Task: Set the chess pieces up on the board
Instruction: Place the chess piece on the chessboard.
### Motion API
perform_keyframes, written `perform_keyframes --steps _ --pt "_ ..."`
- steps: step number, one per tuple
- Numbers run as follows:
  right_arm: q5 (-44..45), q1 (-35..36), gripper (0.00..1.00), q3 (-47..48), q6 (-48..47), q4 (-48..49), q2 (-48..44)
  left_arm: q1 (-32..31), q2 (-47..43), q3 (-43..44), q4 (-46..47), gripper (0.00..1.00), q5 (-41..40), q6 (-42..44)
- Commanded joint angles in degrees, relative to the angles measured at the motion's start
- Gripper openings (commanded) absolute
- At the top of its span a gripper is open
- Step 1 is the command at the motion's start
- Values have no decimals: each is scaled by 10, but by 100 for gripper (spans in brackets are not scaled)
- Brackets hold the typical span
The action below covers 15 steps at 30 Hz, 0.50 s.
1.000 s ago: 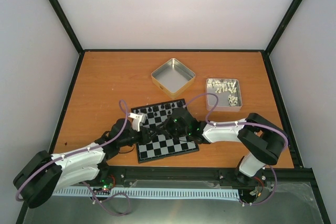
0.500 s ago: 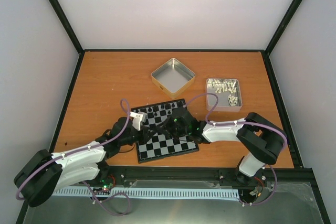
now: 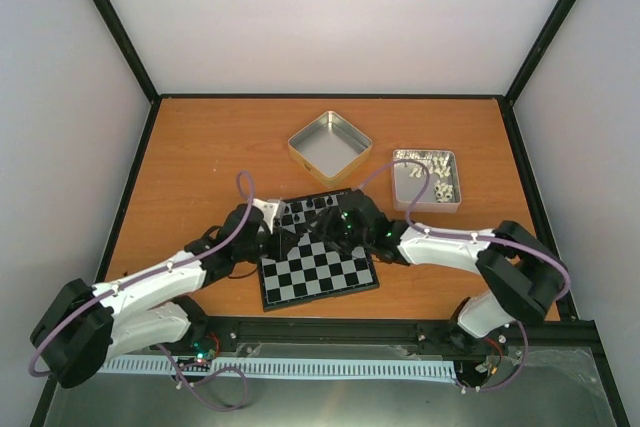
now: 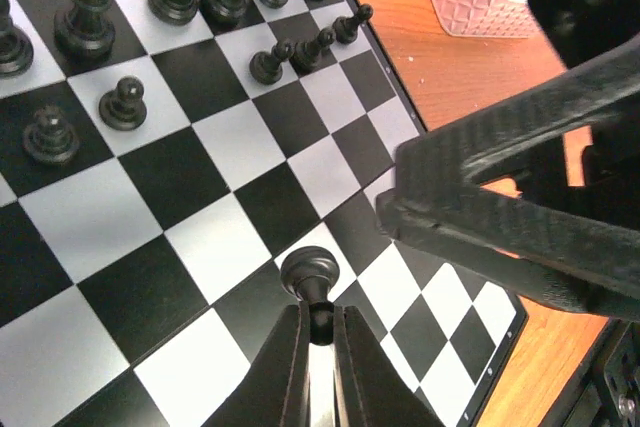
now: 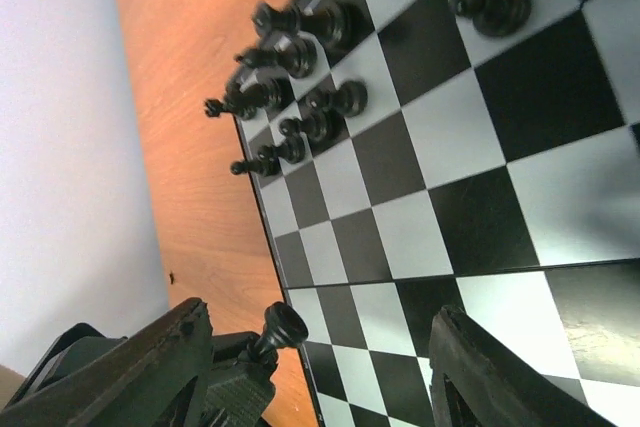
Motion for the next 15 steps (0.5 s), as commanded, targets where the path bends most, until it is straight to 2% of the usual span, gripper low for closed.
perform_keyframes --steps 1,7,15 --pt "38 -17 61 4 -73 -54 -61 2 24 71 -97 1 -20 20" --pt "136 -23 61 -14 -121 -148 -150 2 106 176 -190 1 -32 30" --pt "216 -35 61 -53 -151 -230 -267 -8 239 337 -321 1 -124 62"
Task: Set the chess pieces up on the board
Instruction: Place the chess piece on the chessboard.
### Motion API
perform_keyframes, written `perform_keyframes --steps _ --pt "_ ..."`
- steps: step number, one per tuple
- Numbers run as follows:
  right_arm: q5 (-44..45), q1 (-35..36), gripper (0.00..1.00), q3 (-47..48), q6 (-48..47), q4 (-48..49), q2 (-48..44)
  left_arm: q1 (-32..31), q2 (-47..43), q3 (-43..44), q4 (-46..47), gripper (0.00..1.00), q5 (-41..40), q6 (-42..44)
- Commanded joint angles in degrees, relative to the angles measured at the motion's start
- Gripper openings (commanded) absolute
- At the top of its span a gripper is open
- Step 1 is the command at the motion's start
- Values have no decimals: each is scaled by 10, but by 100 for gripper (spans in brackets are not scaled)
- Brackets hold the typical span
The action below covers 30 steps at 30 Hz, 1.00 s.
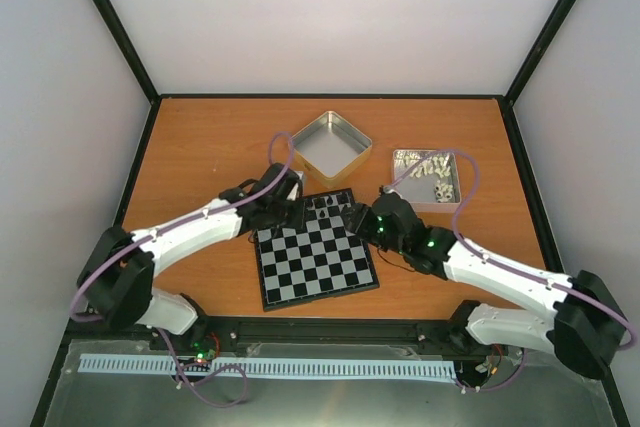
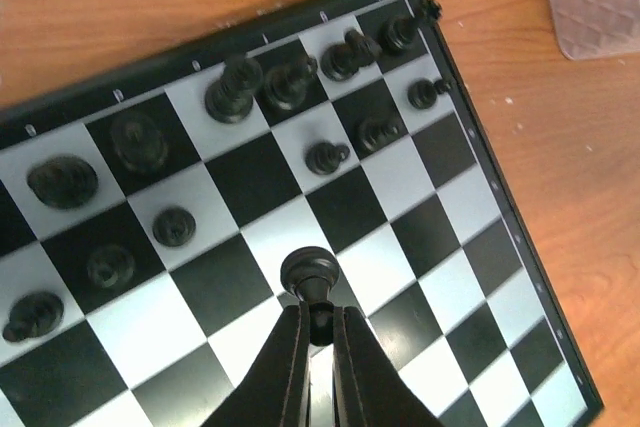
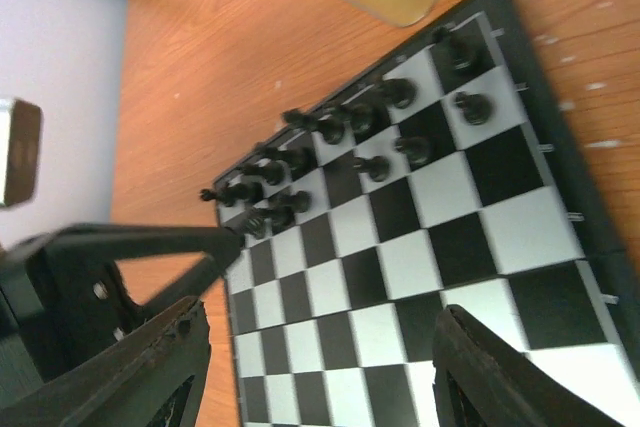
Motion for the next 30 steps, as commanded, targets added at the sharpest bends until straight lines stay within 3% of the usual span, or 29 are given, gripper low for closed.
perform_keyframes --steps 1,12,22,30 --pt "81 -10 61 -26 -29 -74 -59 -10 62 82 -102 1 -63 31" --pt "152 -21 60 -65 -39 -148 -165 -20 163 159 -142 1 -66 42" --pt "160 -22 61 -75 -33 -165 -185 -20 213 205 -156 2 -88 45" --pt "161 -22 61 -81 -30 -161 -187 -20 232 220 -158 9 -89 46"
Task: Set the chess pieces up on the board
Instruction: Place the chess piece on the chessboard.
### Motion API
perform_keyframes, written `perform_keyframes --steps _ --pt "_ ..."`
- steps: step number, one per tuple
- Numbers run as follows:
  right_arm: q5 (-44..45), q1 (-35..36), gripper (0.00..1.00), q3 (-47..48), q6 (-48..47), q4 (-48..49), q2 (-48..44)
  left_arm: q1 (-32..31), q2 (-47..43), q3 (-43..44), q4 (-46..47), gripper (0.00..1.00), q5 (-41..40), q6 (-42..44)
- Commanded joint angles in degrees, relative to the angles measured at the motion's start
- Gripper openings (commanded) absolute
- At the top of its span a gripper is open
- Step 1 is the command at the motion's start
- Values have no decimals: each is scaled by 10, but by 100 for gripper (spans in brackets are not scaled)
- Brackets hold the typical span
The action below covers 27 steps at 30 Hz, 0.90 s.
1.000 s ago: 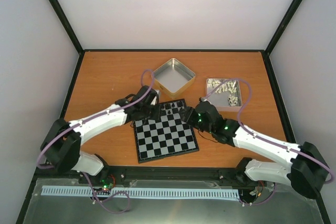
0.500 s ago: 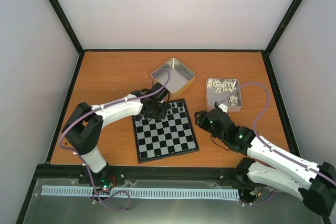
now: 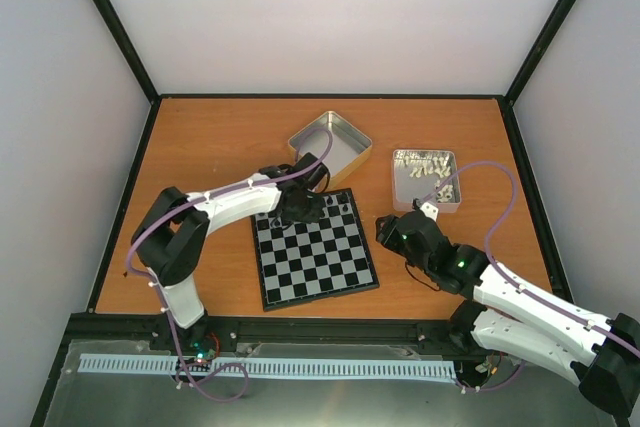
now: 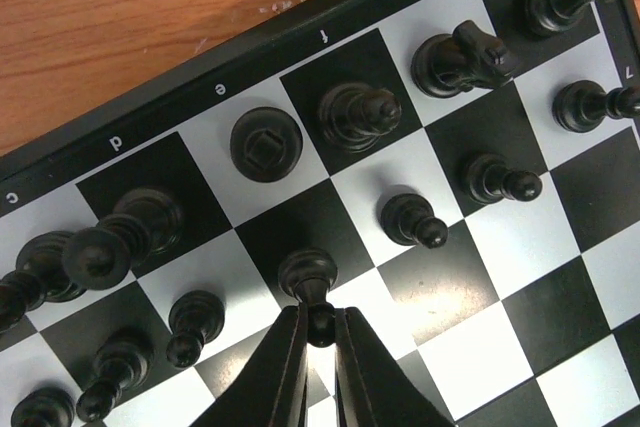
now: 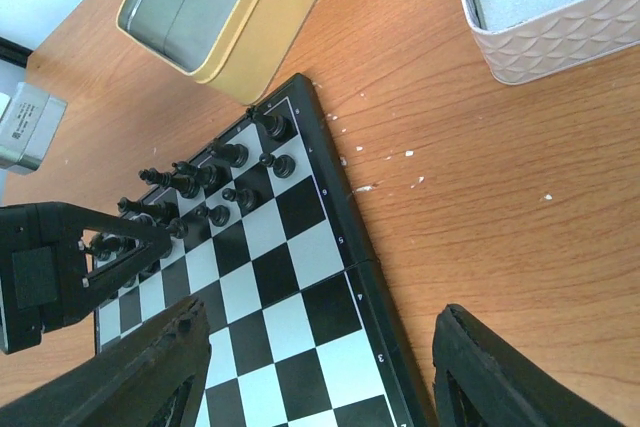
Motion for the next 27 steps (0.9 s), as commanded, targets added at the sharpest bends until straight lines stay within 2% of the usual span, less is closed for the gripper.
perform_keyframes --steps 1,17,27 --pt "18 -6 61 -5 2 -3 -3 -4 13 27 -11 9 -3 9" --pt "20 -6 61 -5 4 -3 1 -4 33 40 -11 11 -15 9" --pt "21 -6 61 -3 5 -1 4 -4 26 50 -20 17 -16 7"
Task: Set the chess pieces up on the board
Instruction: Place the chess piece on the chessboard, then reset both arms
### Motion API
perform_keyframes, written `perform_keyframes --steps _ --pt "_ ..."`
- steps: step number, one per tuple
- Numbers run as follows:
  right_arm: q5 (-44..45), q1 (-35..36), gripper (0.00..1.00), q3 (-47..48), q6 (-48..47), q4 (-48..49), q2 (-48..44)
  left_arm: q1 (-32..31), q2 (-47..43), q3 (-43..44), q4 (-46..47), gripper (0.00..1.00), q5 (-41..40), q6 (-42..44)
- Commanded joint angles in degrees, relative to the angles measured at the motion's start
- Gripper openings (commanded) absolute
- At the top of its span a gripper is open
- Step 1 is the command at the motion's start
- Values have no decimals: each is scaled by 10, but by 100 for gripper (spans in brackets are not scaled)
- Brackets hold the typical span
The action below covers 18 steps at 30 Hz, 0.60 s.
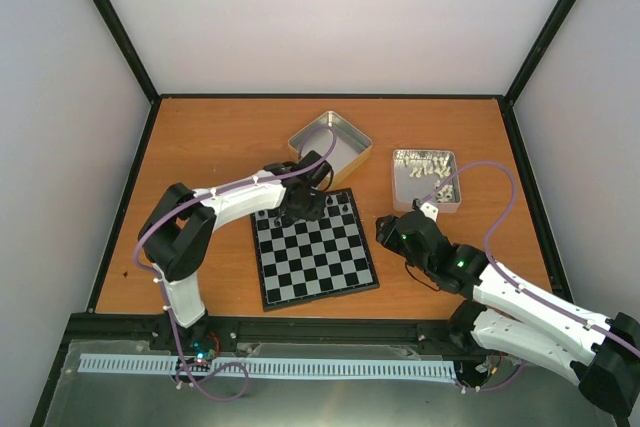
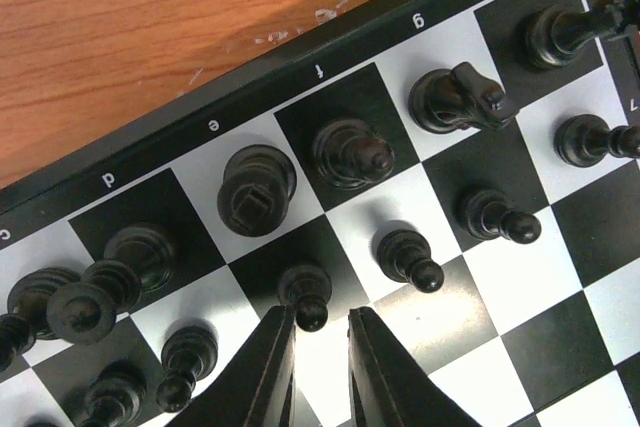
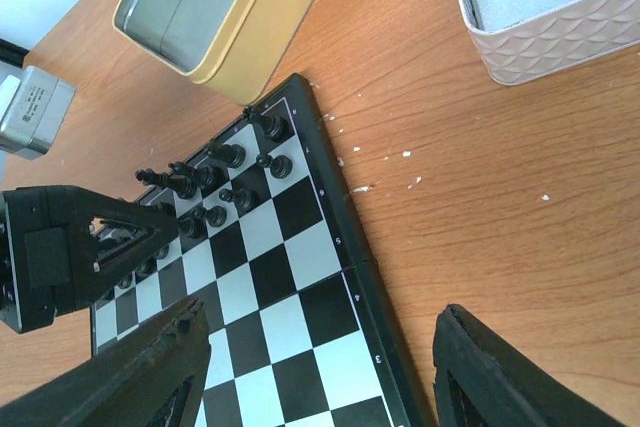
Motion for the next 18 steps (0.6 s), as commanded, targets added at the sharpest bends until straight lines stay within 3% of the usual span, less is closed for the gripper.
perform_keyframes --steps 1,4,8,18 --pt "18 -6 61 -2 4 -1 3 -4 -6 22 -16 17 -8 6" --pt "17 -6 61 0 3 -3 4 -4 -25 24 -19 21 -10 4" --pt "14 -6 62 13 -18 -15 1 -4 -102 3 -8 38 -27 -10" --pt "106 -7 69 83 -164 -125 -45 -4 -422 -141 77 57 -100 18"
